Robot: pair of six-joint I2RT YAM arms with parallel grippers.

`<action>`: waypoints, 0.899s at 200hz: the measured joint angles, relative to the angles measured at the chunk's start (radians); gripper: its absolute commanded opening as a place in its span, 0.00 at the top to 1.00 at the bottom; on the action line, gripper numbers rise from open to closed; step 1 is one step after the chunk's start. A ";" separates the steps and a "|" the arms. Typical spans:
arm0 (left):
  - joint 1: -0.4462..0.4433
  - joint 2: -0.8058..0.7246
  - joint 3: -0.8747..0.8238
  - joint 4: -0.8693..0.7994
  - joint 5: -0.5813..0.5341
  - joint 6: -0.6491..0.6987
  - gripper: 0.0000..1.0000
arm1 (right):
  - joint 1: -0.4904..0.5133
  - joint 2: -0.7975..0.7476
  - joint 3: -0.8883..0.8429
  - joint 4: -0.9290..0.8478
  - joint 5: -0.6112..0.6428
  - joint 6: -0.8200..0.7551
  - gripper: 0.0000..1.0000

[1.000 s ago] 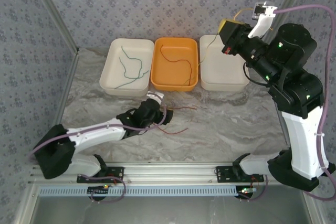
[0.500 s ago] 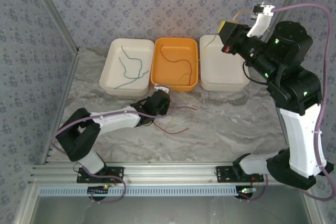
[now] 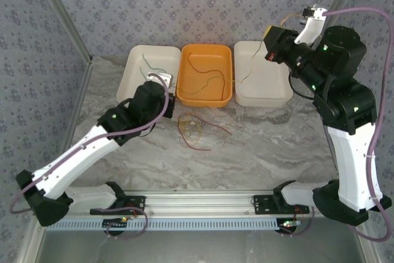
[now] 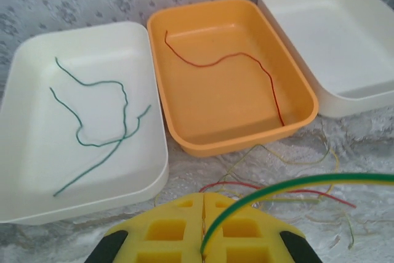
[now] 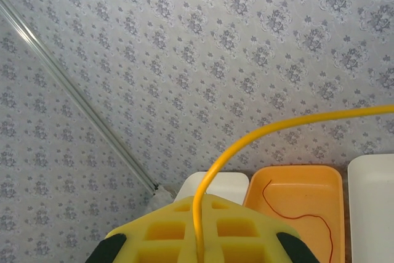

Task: Untangle the cables

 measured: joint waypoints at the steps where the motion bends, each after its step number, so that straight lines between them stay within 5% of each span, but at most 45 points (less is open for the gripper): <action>1: 0.001 0.000 0.002 -0.003 -0.002 0.000 1.00 | 0.000 0.000 -0.002 0.001 0.000 0.000 1.00; 50: 0.037 0.148 0.021 -0.082 0.016 -0.027 1.00 | -0.011 -0.030 -0.093 0.021 -0.006 0.001 1.00; 89: 0.021 0.120 -0.053 -0.116 0.096 -0.054 1.00 | -0.063 -0.030 -0.098 0.048 -0.022 0.004 1.00; 141: -0.167 0.181 -0.157 -0.093 0.184 -0.100 1.00 | -0.145 -0.035 -0.097 0.182 -0.029 0.008 1.00; 180: -0.229 0.292 -0.175 -0.079 0.206 -0.137 1.00 | -0.229 -0.027 -0.023 0.204 -0.029 0.009 1.00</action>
